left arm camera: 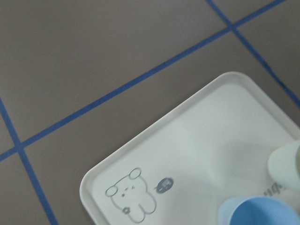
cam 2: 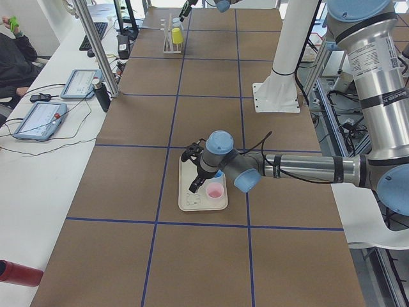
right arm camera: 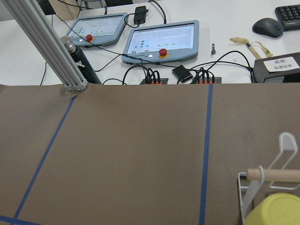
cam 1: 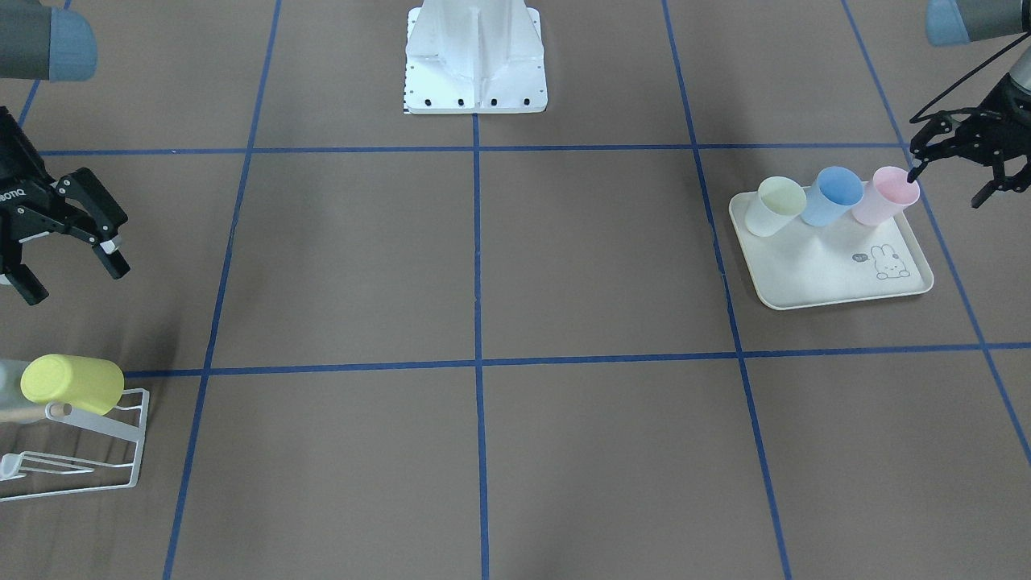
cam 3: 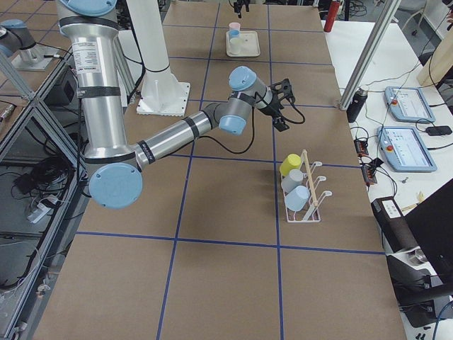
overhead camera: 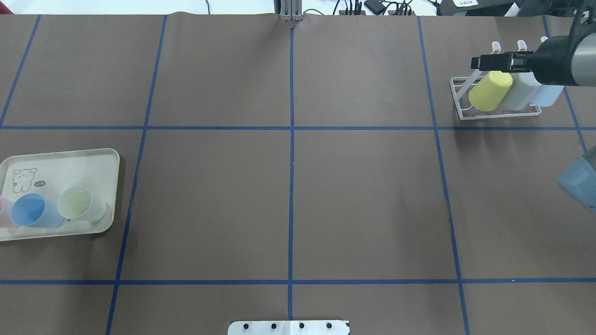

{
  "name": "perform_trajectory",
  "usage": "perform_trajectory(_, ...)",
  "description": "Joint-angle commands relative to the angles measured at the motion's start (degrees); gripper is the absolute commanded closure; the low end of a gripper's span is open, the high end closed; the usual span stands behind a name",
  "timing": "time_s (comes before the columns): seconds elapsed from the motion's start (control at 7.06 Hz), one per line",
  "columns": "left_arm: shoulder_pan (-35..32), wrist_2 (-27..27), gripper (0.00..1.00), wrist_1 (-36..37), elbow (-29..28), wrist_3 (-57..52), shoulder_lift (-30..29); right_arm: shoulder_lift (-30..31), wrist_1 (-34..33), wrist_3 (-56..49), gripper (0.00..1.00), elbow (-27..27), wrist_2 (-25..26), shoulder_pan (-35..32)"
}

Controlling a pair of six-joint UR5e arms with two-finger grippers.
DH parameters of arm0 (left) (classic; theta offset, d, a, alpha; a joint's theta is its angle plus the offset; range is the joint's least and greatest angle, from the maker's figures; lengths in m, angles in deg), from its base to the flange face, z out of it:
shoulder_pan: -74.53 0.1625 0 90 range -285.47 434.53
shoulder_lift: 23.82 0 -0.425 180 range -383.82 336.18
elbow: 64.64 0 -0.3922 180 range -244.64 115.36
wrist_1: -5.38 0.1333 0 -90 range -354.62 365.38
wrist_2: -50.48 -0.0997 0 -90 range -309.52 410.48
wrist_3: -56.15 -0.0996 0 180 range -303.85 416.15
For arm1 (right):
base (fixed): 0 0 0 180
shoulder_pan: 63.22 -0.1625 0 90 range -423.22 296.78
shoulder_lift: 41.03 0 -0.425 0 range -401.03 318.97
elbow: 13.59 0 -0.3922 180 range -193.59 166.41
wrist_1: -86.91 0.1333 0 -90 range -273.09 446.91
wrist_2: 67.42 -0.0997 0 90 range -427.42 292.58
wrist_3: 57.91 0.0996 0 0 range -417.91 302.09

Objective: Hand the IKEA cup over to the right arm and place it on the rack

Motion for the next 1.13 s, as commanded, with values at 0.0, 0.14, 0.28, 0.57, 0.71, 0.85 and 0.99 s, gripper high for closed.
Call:
perform_trajectory(0.0, 0.1, -0.1, 0.00, 0.0, -4.0, -1.6, 0.3, -0.4, 0.0, 0.5, 0.00, 0.3, -0.1, 0.4)
perform_trajectory(0.14, 0.2, -0.1, 0.00, 0.0, -5.0, -1.5, 0.3, -0.4, 0.0, 0.5, 0.00, 0.4, -0.1, 0.4)
perform_trajectory(0.28, 0.3, -0.1, 0.00, 0.0, -5.0, -1.5, 0.3, -0.4, 0.0, 0.4, 0.00, 0.4, -0.1, 0.4)
perform_trajectory(0.57, 0.6, -0.1, 0.00, 0.1, -4.9, -1.0, 0.7, -0.4, 0.0, 0.4, 0.00, 0.5, -0.1, 0.3)
perform_trajectory(0.71, 0.7, -0.1, 0.00, 0.1, -4.9, -1.0, 0.8, -0.4, 0.1, 0.3, 0.00, 0.8, -0.1, 0.3)
perform_trajectory(0.85, 0.8, 0.1, 0.00, 0.1, -4.9, -0.9, 0.7, -0.4, 0.3, 0.3, 0.00, 1.1, -0.2, 0.3)
perform_trajectory(0.99, 0.9, 0.3, 0.00, 0.1, -4.9, -0.9, 0.7, -0.4, 0.3, 0.3, 0.00, 1.1, -0.2, 0.3)
